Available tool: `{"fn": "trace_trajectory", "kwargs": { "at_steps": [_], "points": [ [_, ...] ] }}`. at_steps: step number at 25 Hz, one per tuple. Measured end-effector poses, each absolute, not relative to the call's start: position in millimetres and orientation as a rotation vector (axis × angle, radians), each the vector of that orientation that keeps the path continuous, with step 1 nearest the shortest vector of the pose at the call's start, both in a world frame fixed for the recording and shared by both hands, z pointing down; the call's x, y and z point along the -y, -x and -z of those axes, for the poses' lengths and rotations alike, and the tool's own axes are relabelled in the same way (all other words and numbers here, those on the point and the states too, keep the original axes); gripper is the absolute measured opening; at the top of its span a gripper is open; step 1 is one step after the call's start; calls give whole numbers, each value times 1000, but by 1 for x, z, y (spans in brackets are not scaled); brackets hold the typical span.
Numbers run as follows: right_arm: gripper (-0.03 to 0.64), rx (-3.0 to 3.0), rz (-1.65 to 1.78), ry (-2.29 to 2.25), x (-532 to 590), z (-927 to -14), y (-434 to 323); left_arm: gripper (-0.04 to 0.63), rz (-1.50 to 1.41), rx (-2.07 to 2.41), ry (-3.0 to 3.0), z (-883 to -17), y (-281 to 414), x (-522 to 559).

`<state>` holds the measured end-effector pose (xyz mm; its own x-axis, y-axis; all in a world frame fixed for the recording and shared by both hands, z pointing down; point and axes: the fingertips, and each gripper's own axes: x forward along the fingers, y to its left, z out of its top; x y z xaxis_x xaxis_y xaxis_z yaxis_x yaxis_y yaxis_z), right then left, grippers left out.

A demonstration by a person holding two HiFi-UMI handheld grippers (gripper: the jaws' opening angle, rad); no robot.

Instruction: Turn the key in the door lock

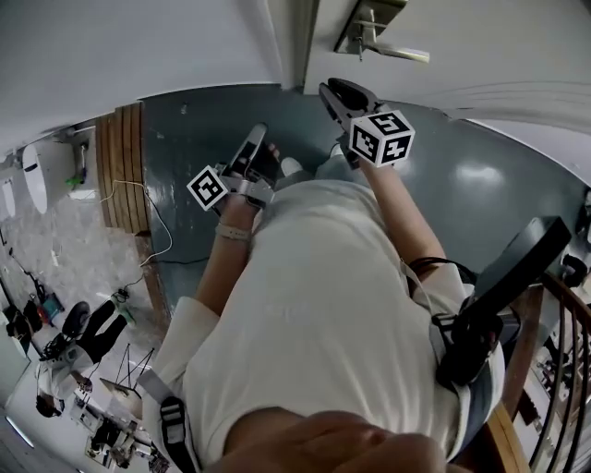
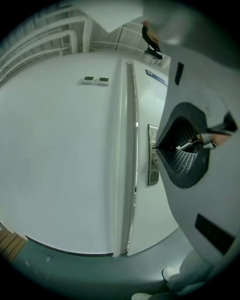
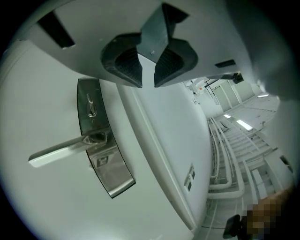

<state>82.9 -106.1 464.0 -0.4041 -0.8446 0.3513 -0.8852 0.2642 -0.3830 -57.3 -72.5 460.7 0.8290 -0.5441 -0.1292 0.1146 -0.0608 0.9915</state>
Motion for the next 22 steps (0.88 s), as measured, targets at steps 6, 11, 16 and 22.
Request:
{"fn": "trace_trajectory", "kwargs": {
  "at_steps": [6,11,16,22],
  "points": [
    [80,2442,-861,-1643,52,-467,-127,8,559,354,-1536,-462,14,27],
    [80,2511,-906,-1626,-12,-460,-184,8,560,399,-1569,-456,-35,-34],
    [80,2575,-943,-1597,-58,-453,-228,8,568,461,-1608,-449,-68,-73],
    [80,2713,-1098,-1542,-106,-431,-267,8,548,503,-1713,-420,-112,-116]
  ]
}}
